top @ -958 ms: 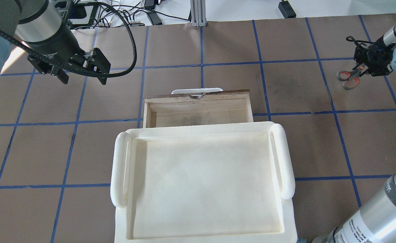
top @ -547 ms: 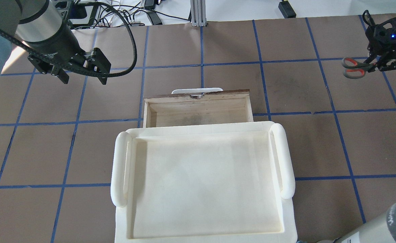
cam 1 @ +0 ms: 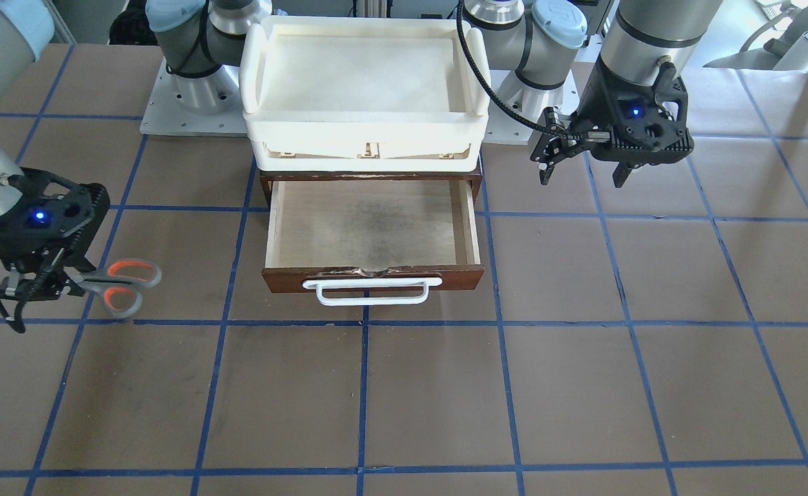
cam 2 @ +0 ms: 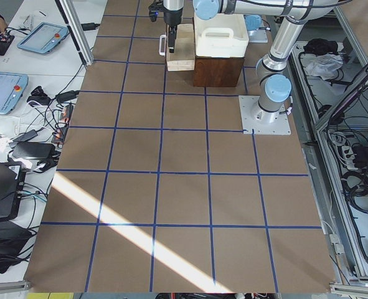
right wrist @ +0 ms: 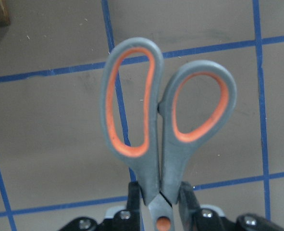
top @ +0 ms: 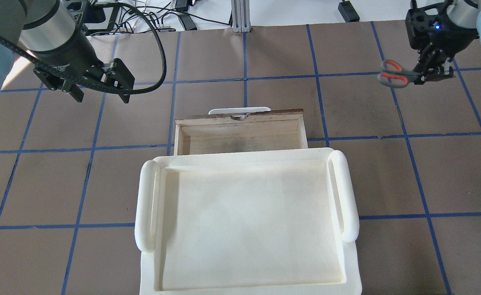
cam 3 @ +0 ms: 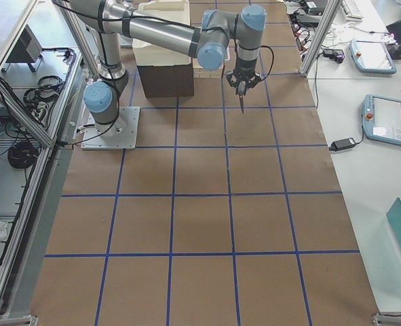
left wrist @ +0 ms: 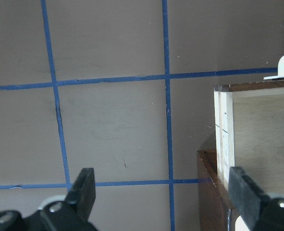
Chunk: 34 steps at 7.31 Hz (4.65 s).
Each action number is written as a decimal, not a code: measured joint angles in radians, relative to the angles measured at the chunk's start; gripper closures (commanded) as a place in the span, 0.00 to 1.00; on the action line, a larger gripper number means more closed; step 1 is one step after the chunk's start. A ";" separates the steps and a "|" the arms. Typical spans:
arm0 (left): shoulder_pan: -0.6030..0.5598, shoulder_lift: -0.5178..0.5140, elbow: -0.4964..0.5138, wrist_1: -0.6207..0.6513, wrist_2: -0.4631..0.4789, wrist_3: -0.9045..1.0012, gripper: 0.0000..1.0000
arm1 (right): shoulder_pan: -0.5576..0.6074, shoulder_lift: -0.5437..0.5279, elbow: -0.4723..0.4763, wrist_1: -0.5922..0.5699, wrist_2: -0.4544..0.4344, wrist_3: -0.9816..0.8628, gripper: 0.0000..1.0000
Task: Put scissors in drawer and close it
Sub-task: 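Lift the scissors with the right gripper and carry them over the drawer, then lower the scissors into the open drawer and open the right gripper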
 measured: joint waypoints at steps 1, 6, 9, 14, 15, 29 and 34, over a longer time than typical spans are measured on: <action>0.000 -0.001 0.000 0.000 -0.001 0.000 0.00 | 0.091 -0.005 -0.024 0.019 -0.004 0.104 1.00; 0.000 0.001 0.000 0.000 0.000 0.001 0.00 | 0.439 0.027 -0.092 0.083 -0.044 0.435 1.00; 0.000 0.000 0.000 0.000 0.000 0.000 0.00 | 0.568 0.072 -0.062 0.028 -0.041 0.523 1.00; 0.000 0.000 0.000 0.000 0.000 0.001 0.00 | 0.601 0.097 0.042 -0.086 -0.026 0.548 1.00; 0.000 0.000 0.000 0.000 0.000 0.001 0.00 | 0.608 0.103 0.045 -0.092 -0.010 0.561 1.00; 0.000 -0.001 0.000 0.000 0.002 0.002 0.00 | 0.632 0.139 0.114 -0.152 -0.023 0.515 1.00; 0.000 -0.004 0.000 0.000 0.000 0.002 0.00 | 0.632 0.160 0.117 -0.182 -0.012 0.519 0.46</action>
